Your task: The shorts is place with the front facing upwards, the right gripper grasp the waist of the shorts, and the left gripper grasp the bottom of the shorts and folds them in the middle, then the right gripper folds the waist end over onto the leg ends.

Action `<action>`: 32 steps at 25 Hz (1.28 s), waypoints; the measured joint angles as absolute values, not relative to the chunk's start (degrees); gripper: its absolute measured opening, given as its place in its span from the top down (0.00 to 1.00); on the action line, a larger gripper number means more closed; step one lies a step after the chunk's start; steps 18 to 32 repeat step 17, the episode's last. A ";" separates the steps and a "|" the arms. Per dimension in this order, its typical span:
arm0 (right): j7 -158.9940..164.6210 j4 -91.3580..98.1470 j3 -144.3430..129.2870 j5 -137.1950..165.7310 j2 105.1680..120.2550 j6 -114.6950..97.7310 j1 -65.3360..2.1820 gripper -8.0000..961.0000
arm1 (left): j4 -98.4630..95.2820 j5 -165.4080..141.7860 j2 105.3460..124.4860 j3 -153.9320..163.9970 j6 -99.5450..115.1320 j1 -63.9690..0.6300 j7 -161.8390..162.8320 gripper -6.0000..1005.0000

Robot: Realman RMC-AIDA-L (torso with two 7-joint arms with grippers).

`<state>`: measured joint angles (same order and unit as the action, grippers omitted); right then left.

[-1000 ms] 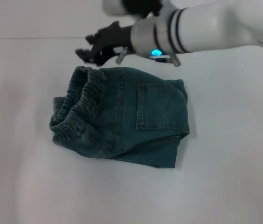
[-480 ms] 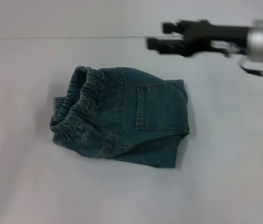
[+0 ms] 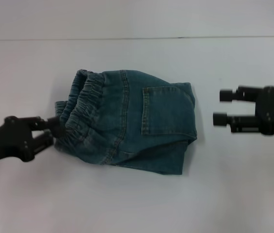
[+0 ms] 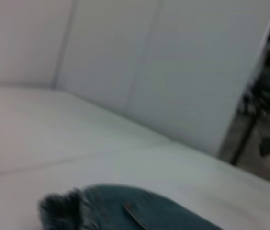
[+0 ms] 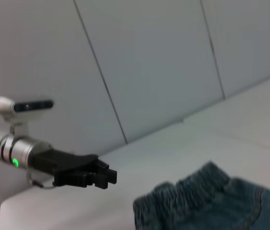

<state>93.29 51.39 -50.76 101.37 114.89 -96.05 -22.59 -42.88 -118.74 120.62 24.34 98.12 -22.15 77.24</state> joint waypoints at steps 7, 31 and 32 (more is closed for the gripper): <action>93.72 50.72 -50.60 109.13 116.19 -95.48 -24.10 0.14 | -44.58 -121.06 120.57 26.92 98.22 -23.64 78.16 0.65; 93.71 50.62 -50.90 111.92 117.20 -93.44 -25.11 0.14 | -46.49 -121.68 120.41 27.17 98.36 -23.79 79.49 0.45; 93.71 50.62 -50.90 111.92 117.20 -93.44 -25.11 0.14 | -46.49 -121.68 120.41 27.17 98.36 -23.79 79.49 0.45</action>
